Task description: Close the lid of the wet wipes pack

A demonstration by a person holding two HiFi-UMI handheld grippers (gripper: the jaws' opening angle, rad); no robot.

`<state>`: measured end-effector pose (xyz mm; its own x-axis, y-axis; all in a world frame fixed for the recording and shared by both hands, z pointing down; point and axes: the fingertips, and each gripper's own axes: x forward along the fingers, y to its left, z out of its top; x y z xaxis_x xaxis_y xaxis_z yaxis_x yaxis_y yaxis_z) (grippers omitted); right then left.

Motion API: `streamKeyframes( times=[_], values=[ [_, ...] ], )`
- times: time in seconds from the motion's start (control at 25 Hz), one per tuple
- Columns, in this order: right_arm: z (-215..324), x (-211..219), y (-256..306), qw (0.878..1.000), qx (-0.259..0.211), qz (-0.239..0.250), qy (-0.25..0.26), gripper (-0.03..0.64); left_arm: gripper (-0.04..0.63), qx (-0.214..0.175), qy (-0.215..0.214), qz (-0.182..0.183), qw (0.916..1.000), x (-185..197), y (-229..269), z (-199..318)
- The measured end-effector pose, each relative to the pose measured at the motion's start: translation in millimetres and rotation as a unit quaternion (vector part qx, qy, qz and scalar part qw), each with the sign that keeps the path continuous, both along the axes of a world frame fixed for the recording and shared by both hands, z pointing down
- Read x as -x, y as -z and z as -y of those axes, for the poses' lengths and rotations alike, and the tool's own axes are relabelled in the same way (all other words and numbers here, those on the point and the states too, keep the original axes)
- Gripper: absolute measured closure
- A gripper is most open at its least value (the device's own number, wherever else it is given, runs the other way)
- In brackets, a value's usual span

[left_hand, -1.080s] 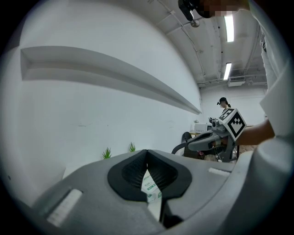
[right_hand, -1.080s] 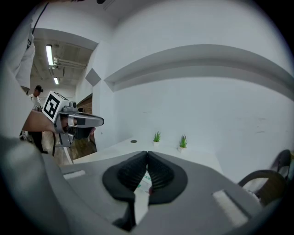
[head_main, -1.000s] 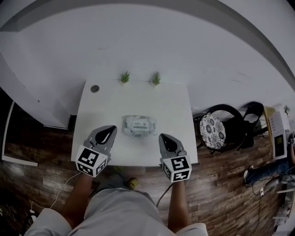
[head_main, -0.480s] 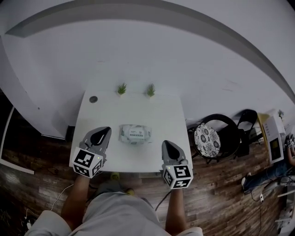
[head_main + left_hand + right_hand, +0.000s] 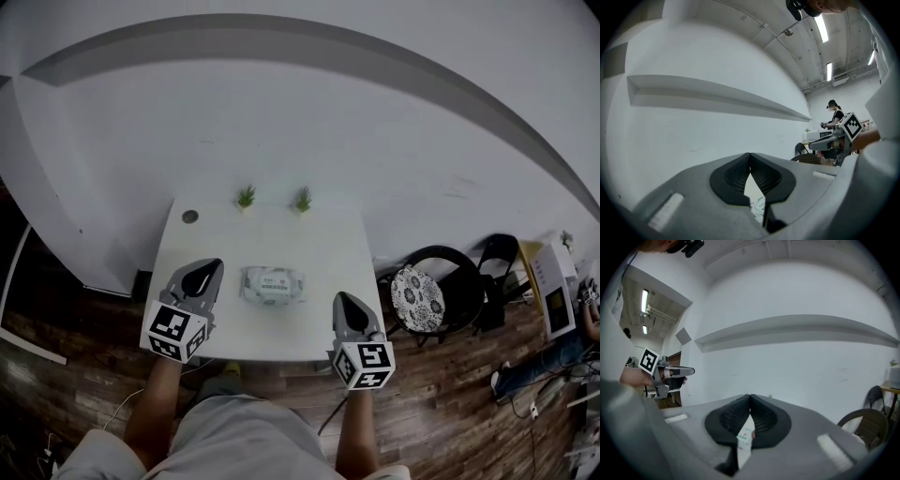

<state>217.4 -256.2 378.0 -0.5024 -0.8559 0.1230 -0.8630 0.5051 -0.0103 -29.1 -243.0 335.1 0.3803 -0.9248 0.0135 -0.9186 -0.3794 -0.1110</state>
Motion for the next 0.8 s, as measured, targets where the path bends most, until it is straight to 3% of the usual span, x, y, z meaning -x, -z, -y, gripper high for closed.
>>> streamKeyframes(
  times=[0.8],
  values=[
    [7,-12,8,1.0,-0.003,0.015,-0.026,0.614,0.589,-0.017,0.019,-0.003,0.9997,13,15,5]
  ],
)
